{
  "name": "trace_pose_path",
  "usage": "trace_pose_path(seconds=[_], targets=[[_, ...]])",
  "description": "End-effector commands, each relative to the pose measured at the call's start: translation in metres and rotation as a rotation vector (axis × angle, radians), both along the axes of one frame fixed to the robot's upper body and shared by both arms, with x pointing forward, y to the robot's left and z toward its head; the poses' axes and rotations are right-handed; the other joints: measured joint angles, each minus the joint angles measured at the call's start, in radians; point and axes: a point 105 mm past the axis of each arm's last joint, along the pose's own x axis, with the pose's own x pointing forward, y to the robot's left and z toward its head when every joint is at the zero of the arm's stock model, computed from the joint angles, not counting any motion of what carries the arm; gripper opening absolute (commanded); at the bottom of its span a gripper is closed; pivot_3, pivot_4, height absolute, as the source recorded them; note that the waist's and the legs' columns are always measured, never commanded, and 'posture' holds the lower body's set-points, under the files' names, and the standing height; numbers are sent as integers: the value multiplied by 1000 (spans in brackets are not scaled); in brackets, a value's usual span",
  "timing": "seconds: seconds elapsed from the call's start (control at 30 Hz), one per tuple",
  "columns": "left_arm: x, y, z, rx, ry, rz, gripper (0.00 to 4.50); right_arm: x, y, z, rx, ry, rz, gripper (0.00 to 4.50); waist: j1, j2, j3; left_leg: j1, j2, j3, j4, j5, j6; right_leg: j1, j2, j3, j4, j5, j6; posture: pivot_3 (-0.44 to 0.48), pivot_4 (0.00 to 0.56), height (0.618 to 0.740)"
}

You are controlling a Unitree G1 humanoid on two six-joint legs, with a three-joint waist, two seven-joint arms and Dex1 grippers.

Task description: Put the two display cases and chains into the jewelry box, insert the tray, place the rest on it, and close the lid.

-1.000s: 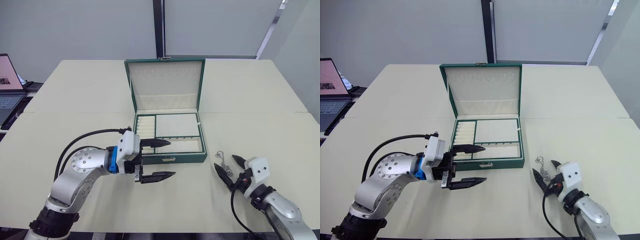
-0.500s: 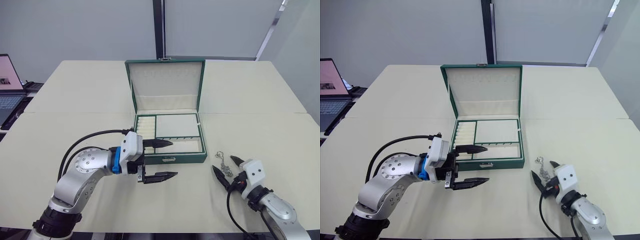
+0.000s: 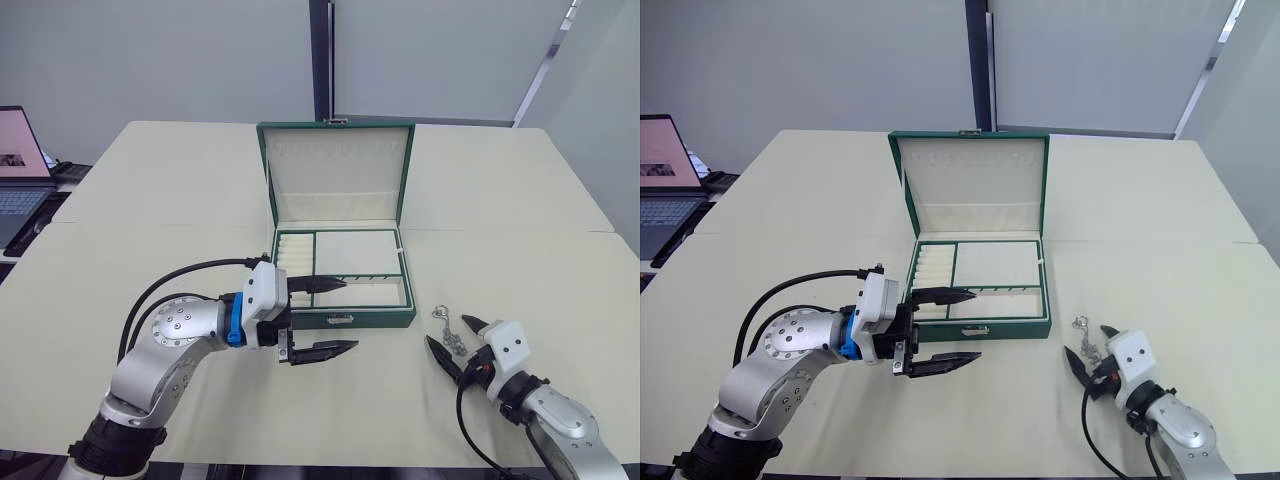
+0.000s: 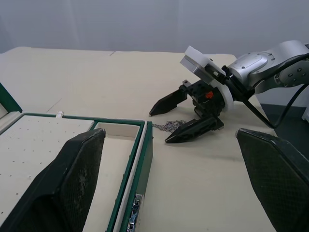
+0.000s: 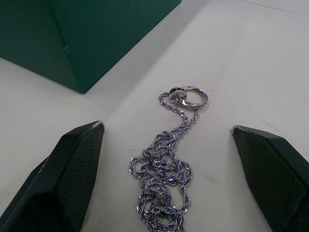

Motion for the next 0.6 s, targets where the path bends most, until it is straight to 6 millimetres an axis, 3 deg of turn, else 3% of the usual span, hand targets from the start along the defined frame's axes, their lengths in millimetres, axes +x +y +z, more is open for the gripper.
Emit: trace_pose_path(seconds=[0.03,0.23,0.47,0.6], targets=[[-4,-4,8,-16,-35,-14,4500,-21,-11,-45,-26,196,-19,4468,0,-1,-2,0,0,0,0,0,0,0,0,0,0,0,0,0,150,740],[-4,-5,9,-20,-35,-10,4500,-25,-18,-56,-46,222,-27,4468,1,-5,-9,1,0,-1,0,0,1,1,0,-1,0,0,0,0,150,740],[-2,-6,10,-25,-36,-4,4500,-24,-18,-59,-16,228,-35,2803,2,-5,-10,10,-1,-4,-1,-1,2,14,0,-3,-5,-1,-1,0,150,740],[-1,-6,10,-28,-36,-2,4500,-22,-17,-58,-14,227,-33,2193,2,-6,-10,15,-1,-5,-3,-2,3,18,0,-2,-7,-1,-1,0,150,740]])
